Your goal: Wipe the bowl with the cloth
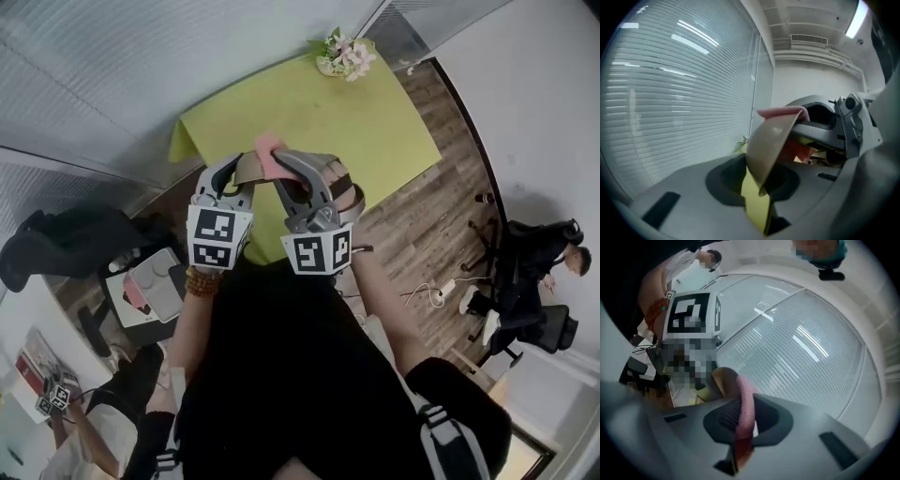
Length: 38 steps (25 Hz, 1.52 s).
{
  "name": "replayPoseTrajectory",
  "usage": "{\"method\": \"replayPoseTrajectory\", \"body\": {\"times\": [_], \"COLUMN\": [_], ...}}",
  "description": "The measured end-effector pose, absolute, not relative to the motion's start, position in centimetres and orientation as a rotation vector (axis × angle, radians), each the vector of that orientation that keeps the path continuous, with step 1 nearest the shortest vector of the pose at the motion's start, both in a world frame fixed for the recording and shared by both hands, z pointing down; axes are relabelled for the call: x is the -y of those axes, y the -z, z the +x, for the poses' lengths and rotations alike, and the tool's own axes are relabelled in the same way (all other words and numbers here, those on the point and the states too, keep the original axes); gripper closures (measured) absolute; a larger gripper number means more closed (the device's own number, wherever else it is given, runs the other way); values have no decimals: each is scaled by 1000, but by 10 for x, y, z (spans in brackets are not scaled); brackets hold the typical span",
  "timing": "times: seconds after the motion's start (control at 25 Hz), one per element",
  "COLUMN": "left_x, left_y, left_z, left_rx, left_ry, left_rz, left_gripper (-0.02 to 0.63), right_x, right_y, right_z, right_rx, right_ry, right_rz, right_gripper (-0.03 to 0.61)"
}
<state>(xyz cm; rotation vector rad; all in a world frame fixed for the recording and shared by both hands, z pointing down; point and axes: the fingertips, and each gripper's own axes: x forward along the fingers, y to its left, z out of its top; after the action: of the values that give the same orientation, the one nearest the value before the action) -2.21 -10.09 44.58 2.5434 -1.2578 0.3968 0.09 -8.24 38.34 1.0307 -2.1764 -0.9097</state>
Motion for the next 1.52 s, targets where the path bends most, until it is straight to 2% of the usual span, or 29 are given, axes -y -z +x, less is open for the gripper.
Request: {"method": "replayPoseTrajectory", "body": {"times": [0.24,0.48,0.6,0.68,0.76,0.84,1.04,1.12,1.28,1.52], "left_x": [101,101,98,95,91,91,91,90,90,91], "left_y": [-427,-406,-406,-411,-420,-429,-435,-432,-421,-400], "left_z": [-33,-47,-46,-38,-28,-30,-28,-24,-24,-41], "left_rx": [1151,989,870,831,847,971,1281,1310,1284,1177], "left_ry": [48,497,636,588,416,207,-349,-445,-331,193], "left_rz": [2356,2129,2050,2101,2226,2354,2646,2657,2619,2406], "left_gripper": [560,560,558,528,514,460,474,523,535,535], "right_x": [85,93,93,95,96,93,76,72,74,82], "right_y": [-370,-350,-348,-354,-368,-380,-387,-390,-383,-369], "right_z": [3,12,11,13,17,20,-1,-7,0,8], "right_rx": [2311,2705,2799,2746,2576,2398,2168,2133,2208,2524], "right_ry": [783,300,154,199,368,545,932,982,910,529], "right_rz": [1162,1459,1440,1394,1309,1235,1013,986,1069,1243], "right_gripper": [553,557,557,556,557,558,558,558,558,558]}}
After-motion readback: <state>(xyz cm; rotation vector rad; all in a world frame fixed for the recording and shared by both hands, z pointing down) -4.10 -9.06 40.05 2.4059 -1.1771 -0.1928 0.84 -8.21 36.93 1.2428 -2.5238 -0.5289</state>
